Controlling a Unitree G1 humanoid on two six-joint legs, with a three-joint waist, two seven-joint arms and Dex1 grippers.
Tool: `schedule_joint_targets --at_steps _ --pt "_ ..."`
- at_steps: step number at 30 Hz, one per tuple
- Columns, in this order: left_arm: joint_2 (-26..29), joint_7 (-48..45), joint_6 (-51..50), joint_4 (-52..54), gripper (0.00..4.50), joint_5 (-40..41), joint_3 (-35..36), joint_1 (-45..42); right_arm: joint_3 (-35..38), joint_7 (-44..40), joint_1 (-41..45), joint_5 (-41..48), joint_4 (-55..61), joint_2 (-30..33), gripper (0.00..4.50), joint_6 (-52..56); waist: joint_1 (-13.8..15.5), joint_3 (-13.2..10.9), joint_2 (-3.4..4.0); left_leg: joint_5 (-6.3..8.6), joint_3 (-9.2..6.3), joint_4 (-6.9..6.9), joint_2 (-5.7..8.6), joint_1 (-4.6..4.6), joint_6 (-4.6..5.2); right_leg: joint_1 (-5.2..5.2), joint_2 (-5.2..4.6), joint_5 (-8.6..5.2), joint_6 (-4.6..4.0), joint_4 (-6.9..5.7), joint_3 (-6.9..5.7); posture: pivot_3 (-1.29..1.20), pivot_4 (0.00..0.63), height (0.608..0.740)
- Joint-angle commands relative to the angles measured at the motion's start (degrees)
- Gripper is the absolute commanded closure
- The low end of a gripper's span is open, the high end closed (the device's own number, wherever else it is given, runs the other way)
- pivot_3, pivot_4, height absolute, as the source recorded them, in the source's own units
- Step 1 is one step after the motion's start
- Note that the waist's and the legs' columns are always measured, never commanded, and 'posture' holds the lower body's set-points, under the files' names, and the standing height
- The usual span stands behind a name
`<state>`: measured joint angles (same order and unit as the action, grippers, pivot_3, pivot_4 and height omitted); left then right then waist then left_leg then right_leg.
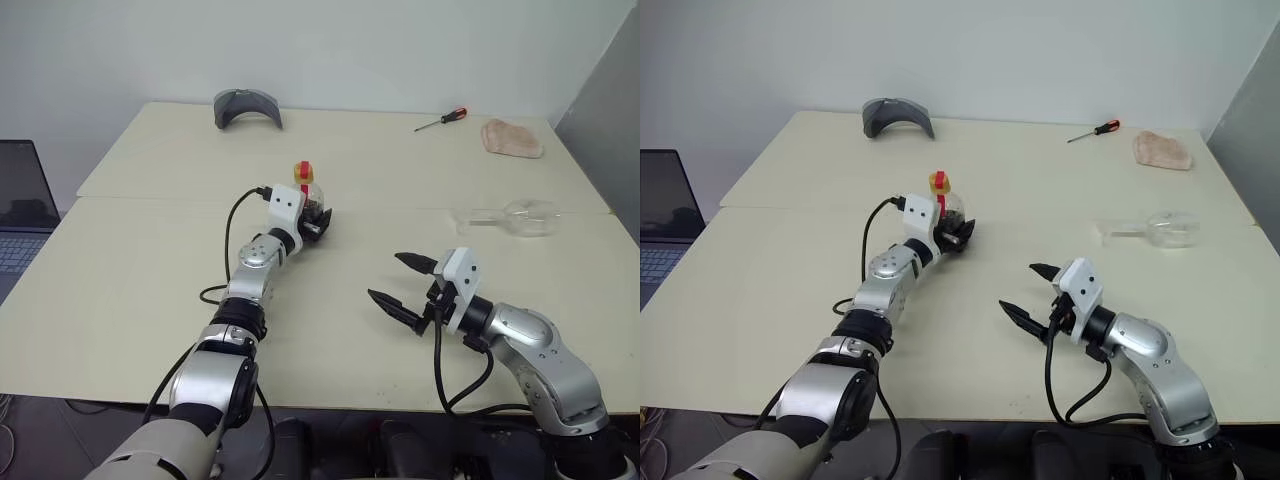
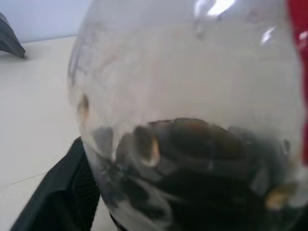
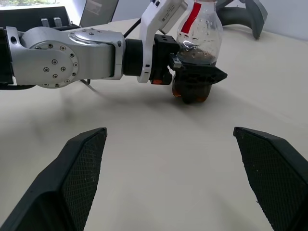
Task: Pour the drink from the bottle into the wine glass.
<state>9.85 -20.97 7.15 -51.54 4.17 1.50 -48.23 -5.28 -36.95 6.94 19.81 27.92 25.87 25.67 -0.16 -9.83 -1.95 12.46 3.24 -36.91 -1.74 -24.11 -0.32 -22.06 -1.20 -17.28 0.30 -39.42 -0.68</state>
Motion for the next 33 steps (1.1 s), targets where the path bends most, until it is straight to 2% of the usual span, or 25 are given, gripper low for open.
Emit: schedule_joint_targets --at_steps 1,5,10,13,18,22,28,33 --pt "-0.15 -0.53 2.26 -0.51 1.55 -0.08 0.45 -1.51 1.40 0.75 -0.47 1.14 3.10 0.25 0.00 0.14 0.00 0.00 0.00 0.00 0.00 0.00 0.00 0.00 0.00 0.00 0.00 0.00 0.00 0.00 0.00 0.00 0.150 0.740" --pt "0.02 -0.78 3.04 0.28 2.43 -0.33 0.34 -0.91 1.59 0.93 -1.31 1.58 3.73 0.38 0.00 0.53 -0.01 0.00 0.00 0.00 0.00 0.00 0.00 0.00 0.00 0.00 0.00 0.00 0.00 0.00 0.00 0.00 0.150 0.740" --pt "0.84 -1.88 3.27 5.01 2.92 -0.77 -0.34 0.84 1.46 1.24 -1.46 2.62 4.81 0.38 0.00 1.90 -0.02 0.00 0.00 0.00 0.00 -0.01 -0.01 0.00 -0.01 0.00 0.00 0.00 -0.01 -0.01 0.00 0.00 0.150 0.740" --pt "1.93 -5.70 1.85 16.43 3.06 -1.24 -3.00 6.28 2.04 2.22 -0.92 3.31 5.64 0.24 0.00 3.20 -0.17 0.00 0.00 -0.01 0.01 0.00 -0.02 0.00 -0.02 -0.02 0.00 0.01 -0.01 -0.02 0.03 0.00 0.150 0.740" --pt "2.76 -11.44 -7.32 37.50 3.23 2.46 -6.29 17.33 6.41 3.13 -2.16 5.67 8.13 1.91 0.00 6.29 -0.10 0.00 0.00 -0.15 0.01 0.01 -0.03 -0.02 -0.27 -0.02 -0.03 0.01 -0.02 -0.03 0.03 0.00 0.150 0.740" --pt "4.22 -17.33 -13.11 48.06 3.31 4.84 -9.99 23.04 11.34 2.61 -3.86 9.62 9.93 4.74 0.00 9.53 0.04 0.00 0.01 -0.05 -0.01 -0.04 -0.01 -0.01 -0.08 0.00 -0.06 0.01 -0.02 -0.06 0.02 0.00 0.150 0.740" --pt "6.76 -26.29 -19.99 54.39 3.35 9.05 -13.96 25.25 16.71 -1.35 -7.36 19.80 17.42 11.98 0.00 15.58 0.03 0.00 0.02 -0.02 -0.03 -0.02 -0.01 0.00 -0.02 0.01 -0.02 0.00 -0.02 -0.05 0.03 0.00 0.150 0.740" --pt "8.78 -33.45 -19.67 53.59 3.39 8.65 -18.01 23.52 18.68 1.51 -4.45 28.16 21.18 13.95 0.00 19.24 -0.28 0.01 0.02 -0.01 -0.05 -0.01 -0.04 0.03 -0.01 0.01 0.06 -0.08 0.12 -0.07 0.05 0.00 0.150 0.740"
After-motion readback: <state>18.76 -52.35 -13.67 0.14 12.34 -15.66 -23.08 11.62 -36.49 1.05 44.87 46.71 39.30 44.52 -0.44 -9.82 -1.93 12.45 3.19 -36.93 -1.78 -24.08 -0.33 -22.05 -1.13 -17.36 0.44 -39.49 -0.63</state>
